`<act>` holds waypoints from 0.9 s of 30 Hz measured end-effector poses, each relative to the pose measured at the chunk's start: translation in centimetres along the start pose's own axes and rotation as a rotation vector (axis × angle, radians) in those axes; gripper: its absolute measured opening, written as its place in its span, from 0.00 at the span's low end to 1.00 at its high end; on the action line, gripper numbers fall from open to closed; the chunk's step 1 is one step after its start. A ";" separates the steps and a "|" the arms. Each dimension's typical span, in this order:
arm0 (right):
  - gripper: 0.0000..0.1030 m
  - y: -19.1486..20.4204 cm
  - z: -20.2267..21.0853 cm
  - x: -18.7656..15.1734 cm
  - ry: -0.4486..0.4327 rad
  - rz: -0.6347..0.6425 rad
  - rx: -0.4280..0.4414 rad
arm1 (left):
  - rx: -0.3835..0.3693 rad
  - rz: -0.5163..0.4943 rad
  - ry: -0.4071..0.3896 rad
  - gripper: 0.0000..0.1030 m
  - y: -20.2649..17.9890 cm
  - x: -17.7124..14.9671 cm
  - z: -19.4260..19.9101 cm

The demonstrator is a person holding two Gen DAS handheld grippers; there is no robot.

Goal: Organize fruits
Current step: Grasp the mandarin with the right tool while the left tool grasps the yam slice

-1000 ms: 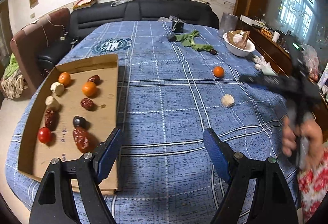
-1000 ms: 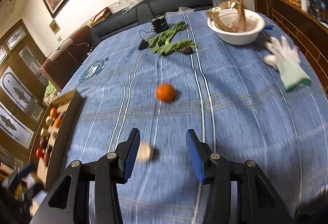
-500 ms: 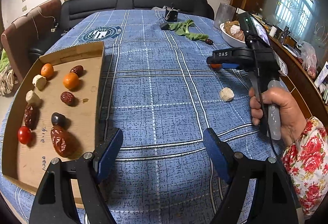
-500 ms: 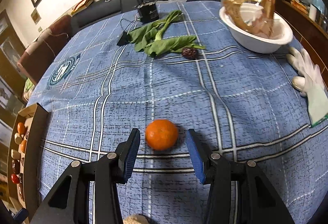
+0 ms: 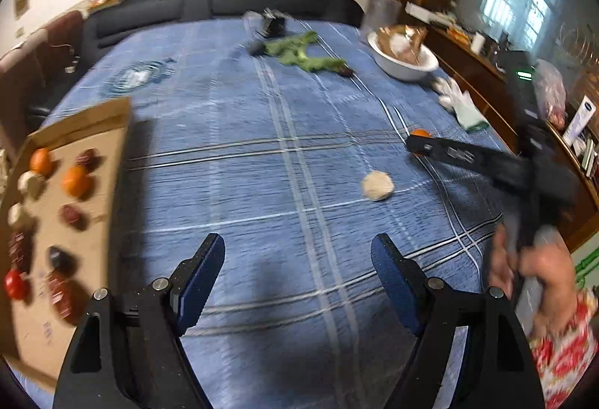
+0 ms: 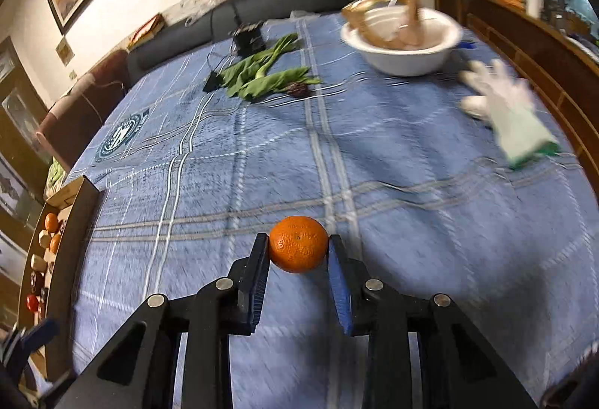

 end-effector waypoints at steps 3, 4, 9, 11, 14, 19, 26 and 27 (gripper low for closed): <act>0.32 -0.8 1.3 -1.3 -0.043 0.012 -0.056 | -0.037 -0.021 0.025 0.77 -1.3 1.4 -2.0; 0.32 -1.0 1.4 -1.3 -0.051 0.010 -0.067 | -0.035 -0.023 0.036 0.77 -1.6 1.7 -2.6; 0.32 -2.3 1.1 -1.0 -0.071 -0.038 -0.025 | -0.050 -0.061 0.058 0.68 -3.7 3.2 -4.9; 0.32 -2.4 1.0 -1.2 -0.062 -0.039 -0.007 | -0.059 -0.079 0.058 0.66 -4.4 3.6 -5.5; 0.32 -2.4 0.5 -1.3 -0.044 -0.044 0.012 | -0.051 -0.085 0.083 0.56 -5.0 4.4 -7.2; 0.34 -2.6 0.5 -1.6 -0.039 -0.057 0.019 | -0.049 -0.116 0.079 0.44 -6.2 5.2 -8.0; 0.34 -3.1 -0.1 -1.6 -0.017 -0.085 0.034 | -0.031 -0.154 0.033 0.37 -7.0 5.0 -8.3; 0.33 -3.1 0.0 -1.6 -0.020 -0.082 0.031 | -0.059 -0.153 0.033 0.28 -6.9 5.1 -8.2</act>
Point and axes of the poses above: each gripper's, at about its wrist camera, not at the fingertips, and z roughly against the way its jaws point, y to its left, x to its top, the point moved 1 cm from there along -z, roughly the way its jaws point, and after that the axes turned 9 degrees about y, right-handed, at the moved point
